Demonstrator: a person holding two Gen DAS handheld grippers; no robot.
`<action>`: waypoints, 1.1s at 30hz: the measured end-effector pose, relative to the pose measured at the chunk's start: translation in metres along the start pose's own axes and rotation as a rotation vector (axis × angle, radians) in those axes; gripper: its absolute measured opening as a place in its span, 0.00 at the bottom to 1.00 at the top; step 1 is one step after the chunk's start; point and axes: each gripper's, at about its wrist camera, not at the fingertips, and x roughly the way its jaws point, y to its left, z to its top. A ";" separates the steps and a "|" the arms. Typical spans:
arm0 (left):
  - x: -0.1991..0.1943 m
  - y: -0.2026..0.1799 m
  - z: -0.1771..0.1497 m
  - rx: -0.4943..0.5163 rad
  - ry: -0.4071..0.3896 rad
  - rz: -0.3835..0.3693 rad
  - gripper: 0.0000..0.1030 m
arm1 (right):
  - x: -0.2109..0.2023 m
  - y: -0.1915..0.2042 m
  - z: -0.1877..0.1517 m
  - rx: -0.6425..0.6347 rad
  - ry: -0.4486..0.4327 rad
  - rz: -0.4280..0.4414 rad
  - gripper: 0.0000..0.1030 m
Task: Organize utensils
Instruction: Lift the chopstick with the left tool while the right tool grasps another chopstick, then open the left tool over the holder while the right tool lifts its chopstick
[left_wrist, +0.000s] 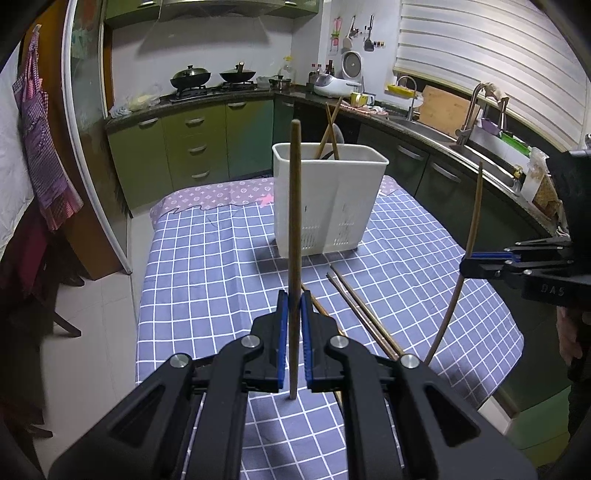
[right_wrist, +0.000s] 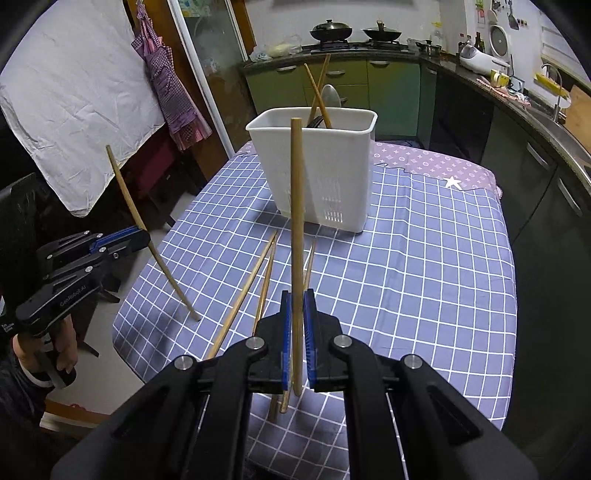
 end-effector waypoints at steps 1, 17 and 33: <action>0.000 -0.001 0.002 0.002 -0.002 -0.002 0.07 | 0.001 0.000 0.000 -0.001 0.000 0.000 0.07; -0.010 -0.014 0.071 0.049 -0.041 -0.057 0.07 | 0.001 -0.007 -0.003 0.000 -0.003 0.017 0.07; -0.021 -0.031 0.195 0.071 -0.240 -0.013 0.07 | -0.002 -0.014 -0.006 0.011 -0.009 0.033 0.07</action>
